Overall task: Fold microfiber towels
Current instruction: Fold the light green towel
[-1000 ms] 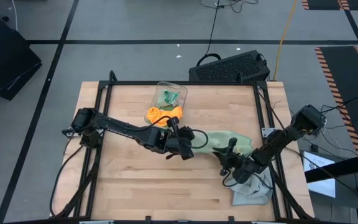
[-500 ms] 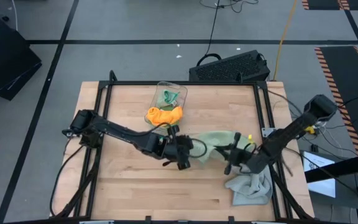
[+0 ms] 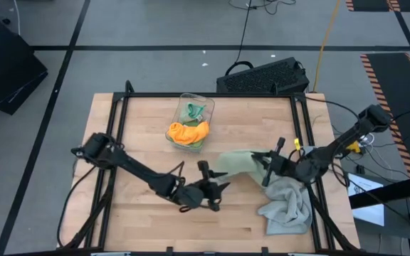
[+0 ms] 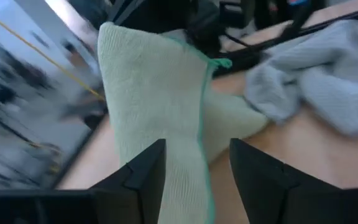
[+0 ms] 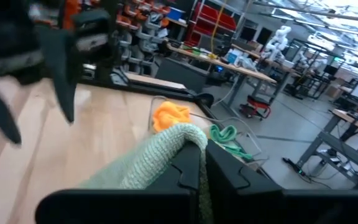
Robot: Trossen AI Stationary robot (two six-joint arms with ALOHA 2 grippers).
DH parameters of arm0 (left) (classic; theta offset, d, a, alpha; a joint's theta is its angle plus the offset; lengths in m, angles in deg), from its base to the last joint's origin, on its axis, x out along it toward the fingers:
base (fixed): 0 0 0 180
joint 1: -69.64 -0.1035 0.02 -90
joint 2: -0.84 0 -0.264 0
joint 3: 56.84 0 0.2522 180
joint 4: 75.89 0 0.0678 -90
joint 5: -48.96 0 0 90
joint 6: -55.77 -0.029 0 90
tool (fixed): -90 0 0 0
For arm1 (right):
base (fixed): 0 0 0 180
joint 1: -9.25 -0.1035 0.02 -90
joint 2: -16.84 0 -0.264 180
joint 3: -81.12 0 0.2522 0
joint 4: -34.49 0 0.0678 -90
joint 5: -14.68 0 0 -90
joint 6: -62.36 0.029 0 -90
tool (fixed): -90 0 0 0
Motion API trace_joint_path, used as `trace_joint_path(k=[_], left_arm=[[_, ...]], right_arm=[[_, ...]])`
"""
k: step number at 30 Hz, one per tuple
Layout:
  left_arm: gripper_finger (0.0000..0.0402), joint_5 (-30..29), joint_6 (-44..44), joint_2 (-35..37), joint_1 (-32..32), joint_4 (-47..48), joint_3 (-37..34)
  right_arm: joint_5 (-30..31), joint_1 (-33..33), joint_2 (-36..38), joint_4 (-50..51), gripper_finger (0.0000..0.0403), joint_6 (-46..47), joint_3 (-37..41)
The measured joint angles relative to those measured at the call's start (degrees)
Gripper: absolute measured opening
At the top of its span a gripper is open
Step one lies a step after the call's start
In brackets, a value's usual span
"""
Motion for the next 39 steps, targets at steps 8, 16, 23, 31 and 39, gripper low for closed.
trace_joint_path(k=[8,16,23,31,39], left_arm=[[0.0235,-10.2,-14.9,-10.5,-2.5,-13.5,2.1],[0.0315,-12.4,-24.6,-16.3,-4.4,-20.5,4.3],[0.0325,-20.8,-32.5,-18.6,-7.7,-20.8,8.3],[0.0209,-27.0,-35.1,-18.0,-7.8,-24.1,9.5],[0.0015,-27.0,-36.4,-16.7,-3.0,-23.9,13.1]], right_arm=[[-3.2,3.4,0.3,-2.6,0.0005,0.6,0.0],[-4.7,7.1,0.5,-3.7,0.0004,2.7,0.0],[-8.4,9.9,0.5,-3.2,0.0004,6.5,0.0],[-9.0,10.6,0.5,0.1,0.0004,7.8,0.0],[-12.2,9.7,0.5,15.0,0.0055,15.7,0.0]])
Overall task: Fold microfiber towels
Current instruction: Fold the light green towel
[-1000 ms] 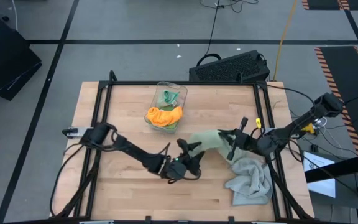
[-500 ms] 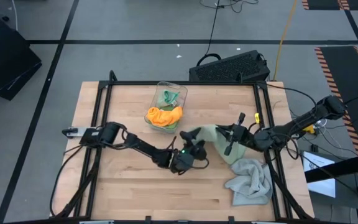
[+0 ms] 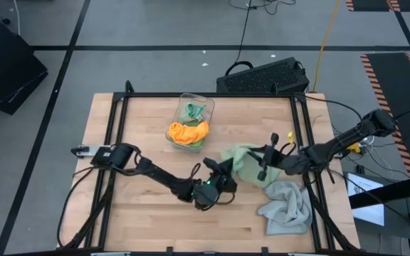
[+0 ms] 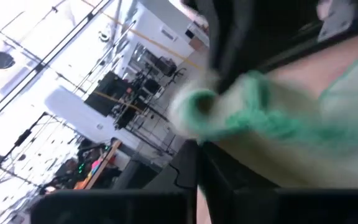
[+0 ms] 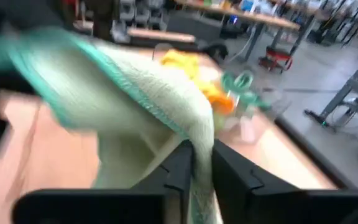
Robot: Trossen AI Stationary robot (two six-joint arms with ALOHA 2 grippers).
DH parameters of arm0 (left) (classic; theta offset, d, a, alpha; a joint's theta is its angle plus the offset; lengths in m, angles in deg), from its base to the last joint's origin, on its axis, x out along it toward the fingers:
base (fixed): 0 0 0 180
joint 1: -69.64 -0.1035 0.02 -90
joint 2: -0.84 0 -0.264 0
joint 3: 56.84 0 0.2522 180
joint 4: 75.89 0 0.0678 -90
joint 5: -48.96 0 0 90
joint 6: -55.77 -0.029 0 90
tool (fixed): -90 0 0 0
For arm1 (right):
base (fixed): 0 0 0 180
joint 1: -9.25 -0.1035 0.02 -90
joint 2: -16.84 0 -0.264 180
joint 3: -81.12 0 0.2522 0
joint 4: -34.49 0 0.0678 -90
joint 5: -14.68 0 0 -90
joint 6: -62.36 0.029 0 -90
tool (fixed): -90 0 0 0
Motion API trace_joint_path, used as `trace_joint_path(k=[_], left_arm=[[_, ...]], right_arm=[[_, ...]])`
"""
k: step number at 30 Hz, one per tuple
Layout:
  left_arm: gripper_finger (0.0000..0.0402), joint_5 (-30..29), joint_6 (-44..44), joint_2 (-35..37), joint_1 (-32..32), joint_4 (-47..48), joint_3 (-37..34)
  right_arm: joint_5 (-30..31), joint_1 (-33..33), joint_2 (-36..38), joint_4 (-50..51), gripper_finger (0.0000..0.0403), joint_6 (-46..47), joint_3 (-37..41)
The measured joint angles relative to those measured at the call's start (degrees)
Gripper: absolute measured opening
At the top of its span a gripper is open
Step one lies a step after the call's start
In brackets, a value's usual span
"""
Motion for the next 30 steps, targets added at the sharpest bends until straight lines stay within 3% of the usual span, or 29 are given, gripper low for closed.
trace_joint_path(k=[6,12,16,21,26,30], left_arm=[[0.0005,-0.6,6.3,5.4,2.3,10.5,0.1],[0.0004,15.6,30.9,12.0,0.6,35.9,0.1],[0.0008,24.1,45.3,14.0,-3.3,46.2,0.1],[0.0004,33.5,54.3,14.1,-7.4,52.6,0.0],[0.0008,37.9,59.1,14.2,-9.5,55.1,0.0],[0.0005,38.3,59.8,14.1,-9.9,55.6,0.0]], right_arm=[[-6.0,-2.9,0.0,6.3,0.0125,4.8,0.0],[-10.2,-8.4,0.0,2.5,0.0186,0.0,0.0],[-6.0,-11.9,-0.9,-0.6,0.02,-1.9,0.0],[0.4,-16.0,-6.0,-4.8,0.0201,-7.1,0.0],[4.4,-16.7,-15.3,-10.3,0.0203,-10.1,0.0],[6.3,-16.8,-22.8,-16.8,0.0219,-15.2,0.0]])
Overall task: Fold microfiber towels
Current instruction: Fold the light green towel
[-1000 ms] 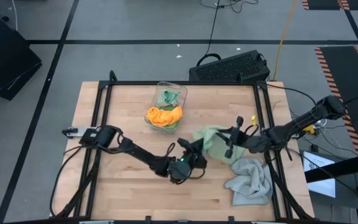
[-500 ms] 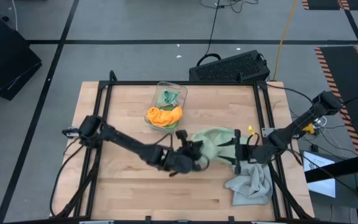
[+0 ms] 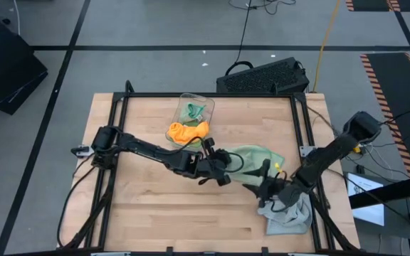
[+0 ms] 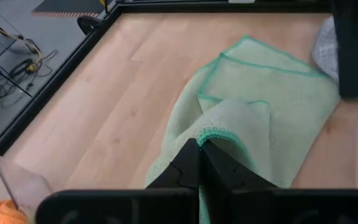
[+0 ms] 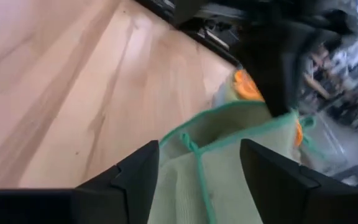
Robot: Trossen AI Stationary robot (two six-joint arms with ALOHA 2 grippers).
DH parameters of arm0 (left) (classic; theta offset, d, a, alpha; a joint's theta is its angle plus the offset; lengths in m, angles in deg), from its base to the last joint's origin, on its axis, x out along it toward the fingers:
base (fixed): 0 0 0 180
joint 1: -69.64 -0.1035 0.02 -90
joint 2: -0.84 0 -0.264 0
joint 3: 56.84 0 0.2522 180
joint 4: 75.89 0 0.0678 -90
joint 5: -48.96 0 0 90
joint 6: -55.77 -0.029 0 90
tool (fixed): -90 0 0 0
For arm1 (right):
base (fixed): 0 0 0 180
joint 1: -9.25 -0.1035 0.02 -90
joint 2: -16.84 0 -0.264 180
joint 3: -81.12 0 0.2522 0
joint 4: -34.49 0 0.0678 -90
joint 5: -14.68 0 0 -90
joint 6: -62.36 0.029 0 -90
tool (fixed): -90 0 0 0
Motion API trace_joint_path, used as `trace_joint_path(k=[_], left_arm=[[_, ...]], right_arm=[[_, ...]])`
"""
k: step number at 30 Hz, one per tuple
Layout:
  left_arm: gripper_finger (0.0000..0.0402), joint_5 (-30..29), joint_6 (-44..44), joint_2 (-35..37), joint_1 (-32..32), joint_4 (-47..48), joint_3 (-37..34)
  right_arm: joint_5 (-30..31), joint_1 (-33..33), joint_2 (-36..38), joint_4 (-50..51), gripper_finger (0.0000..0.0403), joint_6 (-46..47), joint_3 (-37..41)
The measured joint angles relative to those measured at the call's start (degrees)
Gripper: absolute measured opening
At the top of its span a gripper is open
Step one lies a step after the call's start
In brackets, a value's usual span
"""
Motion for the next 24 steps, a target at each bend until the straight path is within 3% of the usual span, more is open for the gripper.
trace_joint_path(k=[6,13,18,24], left_arm=[[0.0004,1.2,0.5,0.0,-0.2,-0.3,0.0],[0.0011,1.4,1.0,0.0,-0.3,-0.4,0.0],[0.0005,1.5,1.0,0.0,-0.7,-0.5,0.0],[0.001,2.6,1.6,0.0,-1.6,-0.6,0.0]], right_arm=[[5.0,0.4,-10.7,-14.2,0.0242,-12.9,0.0],[9.8,2.9,-18.6,-17.4,0.0232,-14.3,0.0],[17.6,3.4,-23.8,-23.0,0.0232,-19.4,0.0],[17.1,6.1,-27.9,-27.4,0.0231,-22.9,0.0]])
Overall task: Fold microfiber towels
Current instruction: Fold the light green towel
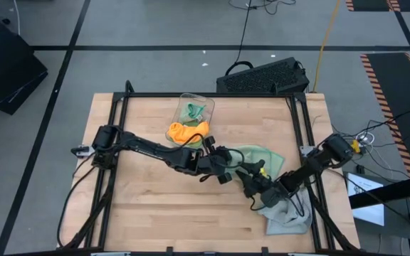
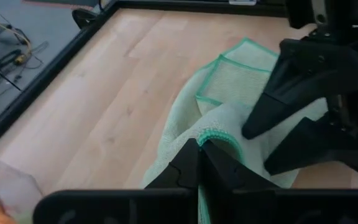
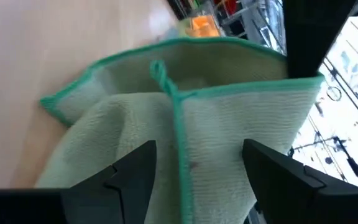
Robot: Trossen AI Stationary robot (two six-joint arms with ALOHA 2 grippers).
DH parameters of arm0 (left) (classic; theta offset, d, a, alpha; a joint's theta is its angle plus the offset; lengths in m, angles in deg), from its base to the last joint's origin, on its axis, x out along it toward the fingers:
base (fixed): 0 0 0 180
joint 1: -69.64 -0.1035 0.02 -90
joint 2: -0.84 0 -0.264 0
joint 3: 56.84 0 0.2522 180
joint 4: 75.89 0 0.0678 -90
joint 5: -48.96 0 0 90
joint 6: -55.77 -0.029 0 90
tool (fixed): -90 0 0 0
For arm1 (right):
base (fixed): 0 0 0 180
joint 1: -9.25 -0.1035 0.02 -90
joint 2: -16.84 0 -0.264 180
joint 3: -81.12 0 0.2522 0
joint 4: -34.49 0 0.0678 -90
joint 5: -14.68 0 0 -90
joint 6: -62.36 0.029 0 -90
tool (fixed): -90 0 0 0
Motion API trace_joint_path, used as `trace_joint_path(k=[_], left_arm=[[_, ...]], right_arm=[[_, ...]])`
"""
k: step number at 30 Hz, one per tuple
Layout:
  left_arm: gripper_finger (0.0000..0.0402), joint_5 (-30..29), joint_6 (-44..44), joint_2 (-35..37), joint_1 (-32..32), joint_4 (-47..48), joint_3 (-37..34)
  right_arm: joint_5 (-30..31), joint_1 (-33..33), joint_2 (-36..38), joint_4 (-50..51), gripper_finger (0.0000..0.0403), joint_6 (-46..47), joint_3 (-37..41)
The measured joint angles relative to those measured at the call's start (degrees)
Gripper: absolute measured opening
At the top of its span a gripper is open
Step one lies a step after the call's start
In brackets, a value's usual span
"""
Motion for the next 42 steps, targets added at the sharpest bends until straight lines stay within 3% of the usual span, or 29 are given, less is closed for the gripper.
trace_joint_path(k=[9,22,26,32,36,42], left_arm=[[0.0006,1.7,1.7,0.0,-0.9,-0.2,0.0],[0.0004,3.2,1.6,0.0,-2.5,2.5,0.0],[0.0018,3.7,1.6,0.0,-1.9,3.2,0.0],[0.0099,4.3,2.1,0.4,0.9,4.4,-0.1],[0.0145,4.1,0.9,2.1,4.0,3.4,-0.1],[0.0176,-7.0,-7.4,4.0,9.9,-4.1,0.0]], right_arm=[[4.0,3.1,-0.8,-3.9,0.0181,-7.5,-1.0],[5.7,-0.4,1.2,-15.6,0.0007,-6.9,-1.4],[5.7,-2.0,5.9,-16.1,0.0007,-6.0,-1.4],[5.7,-5.4,15.2,-15.1,0.0003,-8.8,-1.4],[5.2,-7.1,21.5,-9.7,0.0002,-5.8,-1.4],[-1.5,-7.8,29.1,2.8,0.0002,6.7,-1.3]])
